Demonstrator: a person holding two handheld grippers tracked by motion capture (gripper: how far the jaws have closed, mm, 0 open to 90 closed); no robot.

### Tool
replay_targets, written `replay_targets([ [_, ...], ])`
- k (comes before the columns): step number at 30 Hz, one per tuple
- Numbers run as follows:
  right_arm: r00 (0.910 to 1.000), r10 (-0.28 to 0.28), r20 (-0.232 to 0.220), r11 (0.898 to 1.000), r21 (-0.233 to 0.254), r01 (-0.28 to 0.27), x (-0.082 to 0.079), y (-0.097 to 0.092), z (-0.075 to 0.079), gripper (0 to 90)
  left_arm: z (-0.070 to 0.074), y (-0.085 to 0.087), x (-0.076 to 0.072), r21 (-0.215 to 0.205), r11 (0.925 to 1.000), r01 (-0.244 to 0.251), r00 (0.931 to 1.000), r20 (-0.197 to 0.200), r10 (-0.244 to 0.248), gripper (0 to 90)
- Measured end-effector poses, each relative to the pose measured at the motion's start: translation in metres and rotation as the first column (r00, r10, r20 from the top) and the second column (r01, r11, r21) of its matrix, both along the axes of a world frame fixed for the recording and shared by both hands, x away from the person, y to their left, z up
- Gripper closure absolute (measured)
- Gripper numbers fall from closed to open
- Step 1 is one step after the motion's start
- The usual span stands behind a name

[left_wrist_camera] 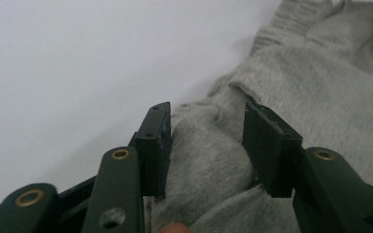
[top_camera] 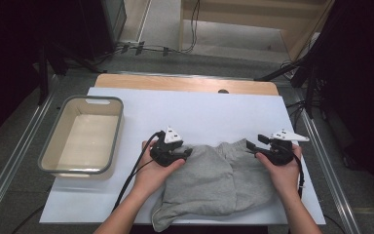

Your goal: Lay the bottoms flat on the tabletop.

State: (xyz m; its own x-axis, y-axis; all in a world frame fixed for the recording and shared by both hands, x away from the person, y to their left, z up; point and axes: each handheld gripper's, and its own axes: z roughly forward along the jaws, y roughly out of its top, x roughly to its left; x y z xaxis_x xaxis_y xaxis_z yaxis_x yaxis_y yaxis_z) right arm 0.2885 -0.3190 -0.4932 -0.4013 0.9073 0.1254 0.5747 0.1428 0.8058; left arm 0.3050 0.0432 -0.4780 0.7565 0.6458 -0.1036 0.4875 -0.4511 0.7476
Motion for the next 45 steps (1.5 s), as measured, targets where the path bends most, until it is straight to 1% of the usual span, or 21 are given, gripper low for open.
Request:
replay_targets([
  [4,0.9959,-0.014,-0.09,1.0,-0.026,0.011,0.013,0.005,-0.016,34.5,-0.014,0.003,-0.007,0.005,0.9991,0.043,0.9961,-0.077,-0.042,57.6],
  [5,0.9931,-0.021,-0.115,0.999,-0.031,0.017,0.015,0.005,-0.019,35.8,-0.017,0.003,-0.01,0.012,0.9983,0.056,0.9951,-0.082,-0.055,58.5],
  [7,0.9882,-0.018,-0.152,1.0,-0.013,0.016,0.016,0.004,-0.023,44.3,-0.02,0.003,-0.014,0.017,0.9979,0.062,0.9949,-0.081,-0.06,61.6],
  [10,0.9873,0.024,-0.157,1.0,-0.009,-0.026,0.015,0.005,-0.023,61.8,-0.02,0.005,-0.016,0.011,0.9979,0.063,0.9946,-0.083,-0.062,70.3],
  [13,0.9856,0.046,-0.163,0.999,-0.014,-0.049,0.014,0.007,-0.022,75.0,-0.017,0.006,-0.017,0.015,0.9977,0.066,0.9959,-0.063,-0.065,81.8],
  [15,0.9873,0.044,-0.153,0.999,-0.004,-0.045,0.013,0.005,-0.02,78.3,-0.014,0.006,-0.018,0.02,0.9977,0.065,0.9972,-0.04,-0.064,84.0],
  [18,0.9952,0.034,-0.092,0.999,0.008,-0.034,0.01,0.002,-0.011,79.2,-0.006,0.01,-0.013,0.018,0.9992,0.036,0.9993,0.01,-0.036,84.9],
  [21,0.9989,0.027,-0.039,1.0,-0.005,-0.027,0.011,0.001,0.0,79.6,0.008,0.014,-0.001,-0.014,0.9995,-0.028,0.9971,0.071,0.029,85.3],
  [24,0.9996,0.005,0.027,1.0,0.0,-0.005,0.017,0.002,0.015,80.0,0.024,0.013,0.015,-0.02,0.9976,-0.066,0.9857,0.154,0.069,85.4],
  [26,0.9971,-0.025,0.072,1.0,-0.007,0.025,0.022,0.003,0.025,79.9,0.03,0.009,0.025,-0.018,0.995,-0.099,0.9767,0.19,0.1,85.1],
  [27,0.995,-0.038,0.093,0.999,-0.017,0.04,0.024,0.003,0.029,79.3,0.031,0.007,0.03,-0.009,0.9922,-0.124,0.9688,0.215,0.123,83.2],
  [28,0.992,-0.059,0.112,0.997,-0.033,0.063,0.027,0.004,0.031,76.6,0.03,0.006,0.035,-0.001,0.9882,-0.153,0.9627,0.226,0.149,77.5],
  [29,0.9898,-0.085,0.115,0.995,-0.04,0.09,0.029,0.004,0.031,68.2,0.029,0.007,0.04,-0.003,0.9856,-0.169,0.9629,0.213,0.166,66.5],
  [30,0.9885,-0.104,0.11,0.994,-0.023,0.107,0.031,0.002,0.031,56.7,0.028,0.009,0.042,-0.019,0.9856,-0.168,0.9691,0.18,0.169,58.5],
  [31,0.9889,-0.117,0.092,0.993,0.003,0.117,0.031,-0.001,0.03,49.7,0.027,0.01,0.042,-0.035,0.986,-0.163,0.9723,0.164,0.166,55.6],
  [32,0.9905,-0.118,0.071,0.993,0.024,0.116,0.03,-0.004,0.029,49.0,0.027,0.012,0.04,-0.042,0.9873,-0.153,0.9741,0.162,0.158,52.2],
  [33,0.9916,-0.11,0.068,0.994,0.036,0.108,0.027,-0.006,0.027,47.6,0.027,0.013,0.036,-0.051,0.9888,-0.14,0.9764,0.159,0.146,49.5],
  [36,0.9943,-0.086,0.062,0.996,0.013,0.086,0.013,-0.012,0.022,45.0,0.022,0.013,0.022,-0.042,0.9958,-0.081,0.9859,0.143,0.087,46.4],
  [38,0.996,-0.074,0.05,0.997,-0.003,0.074,0.001,-0.017,0.018,44.9,0.016,0.013,0.013,-0.037,0.9974,-0.062,0.9904,0.121,0.066,44.6],
  [41,0.9966,-0.075,0.035,0.997,0.014,0.075,-0.021,-0.023,0.01,43.8,0.008,0.017,-0.003,-0.043,0.9981,-0.043,0.9952,0.086,0.047,42.9],
  [45,0.9972,-0.068,0.03,0.998,0.001,0.068,-0.054,-0.025,0.0,40.5,0.0,0.022,-0.032,-0.069,0.9976,0.001,0.9968,0.08,0.004,42.1],
])
